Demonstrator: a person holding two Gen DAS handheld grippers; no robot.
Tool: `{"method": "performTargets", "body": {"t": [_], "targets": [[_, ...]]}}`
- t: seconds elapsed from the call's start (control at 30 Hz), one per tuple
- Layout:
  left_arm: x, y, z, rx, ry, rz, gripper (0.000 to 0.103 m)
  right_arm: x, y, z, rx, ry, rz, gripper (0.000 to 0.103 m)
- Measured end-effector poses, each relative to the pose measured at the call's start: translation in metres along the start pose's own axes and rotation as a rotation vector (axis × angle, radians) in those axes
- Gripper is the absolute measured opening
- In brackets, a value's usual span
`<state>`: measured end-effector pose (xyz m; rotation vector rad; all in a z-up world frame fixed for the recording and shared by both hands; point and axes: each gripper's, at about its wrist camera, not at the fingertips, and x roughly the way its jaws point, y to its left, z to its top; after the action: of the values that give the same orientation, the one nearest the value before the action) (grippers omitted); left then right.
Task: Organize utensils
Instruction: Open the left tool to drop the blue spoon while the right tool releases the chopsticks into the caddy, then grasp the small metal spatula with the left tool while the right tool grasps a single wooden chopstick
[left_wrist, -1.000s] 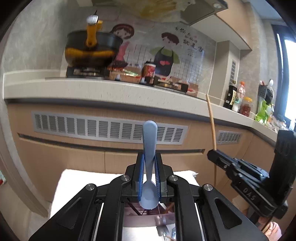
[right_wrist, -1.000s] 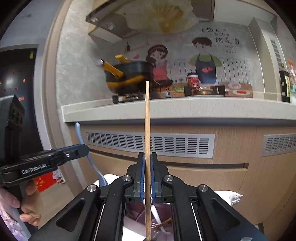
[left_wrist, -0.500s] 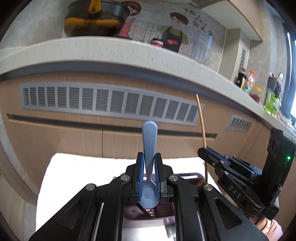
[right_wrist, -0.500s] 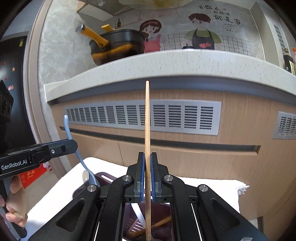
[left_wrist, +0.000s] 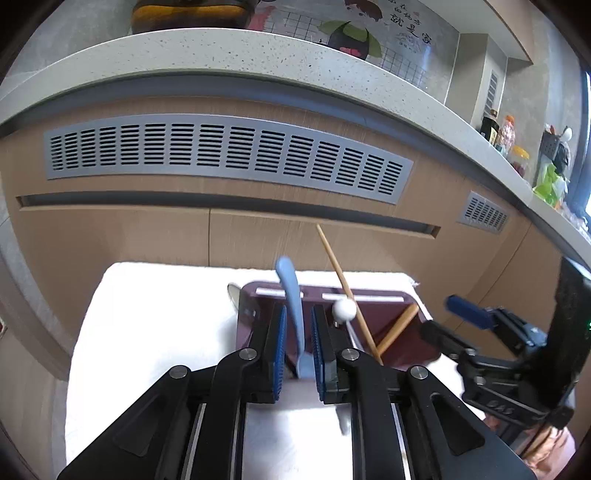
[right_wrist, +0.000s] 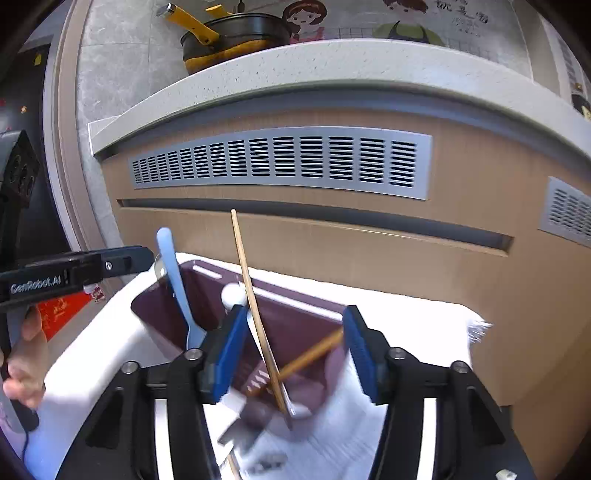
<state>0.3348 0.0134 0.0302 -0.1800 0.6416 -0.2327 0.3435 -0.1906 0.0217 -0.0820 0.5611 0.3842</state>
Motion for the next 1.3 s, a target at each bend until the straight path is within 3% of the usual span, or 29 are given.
{"method": "performTargets", "body": {"t": [0.13,0.2,0.37,0.43,0.5,0.7,0.77,0.83,0.9,0.97,1.07,1.3], "targets": [[-0.016,-0.001,-0.021,-0.003,0.018,0.000,0.025,-0.028,0.003,-0.015,-0.018,0.003,-0.038,0.084],[-0.021,-0.001,-0.032,-0.006,0.035,0.000,0.029,-0.039,0.008,-0.025,-0.045,0.018,-0.056,0.091],[-0.026,-0.005,-0.065,0.014,0.110,0.002,0.035,-0.050,0.029,-0.053,-0.194,0.064,-0.183,0.092],[-0.025,-0.006,-0.081,0.033,0.156,0.006,0.037,-0.047,0.033,-0.066,-0.228,0.100,-0.214,0.103],[-0.023,-0.006,-0.093,0.041,0.195,0.015,0.037,-0.039,0.037,-0.078,-0.242,0.157,-0.199,0.102],[-0.021,0.004,-0.119,0.024,0.282,0.026,0.037,-0.018,0.035,-0.105,-0.180,0.292,-0.033,0.102],[-0.020,0.004,-0.124,0.024,0.298,0.028,0.037,-0.012,0.034,-0.110,-0.169,0.320,0.000,0.094],[-0.019,0.004,-0.126,0.022,0.312,0.021,0.037,-0.007,0.033,-0.113,-0.167,0.356,0.000,0.057],[-0.016,0.001,-0.127,0.017,0.328,0.000,0.037,0.000,0.028,-0.116,-0.139,0.407,0.031,0.042],[-0.010,-0.004,-0.125,0.015,0.345,-0.026,0.039,0.001,0.023,-0.120,-0.102,0.429,0.058,0.037],[0.000,-0.016,-0.119,0.024,0.354,-0.052,0.051,-0.007,0.019,-0.124,-0.090,0.445,0.053,0.011],[0.043,-0.047,-0.103,0.004,0.400,-0.090,0.055,-0.039,0.003,-0.138,-0.024,0.448,0.007,0.005]]}}
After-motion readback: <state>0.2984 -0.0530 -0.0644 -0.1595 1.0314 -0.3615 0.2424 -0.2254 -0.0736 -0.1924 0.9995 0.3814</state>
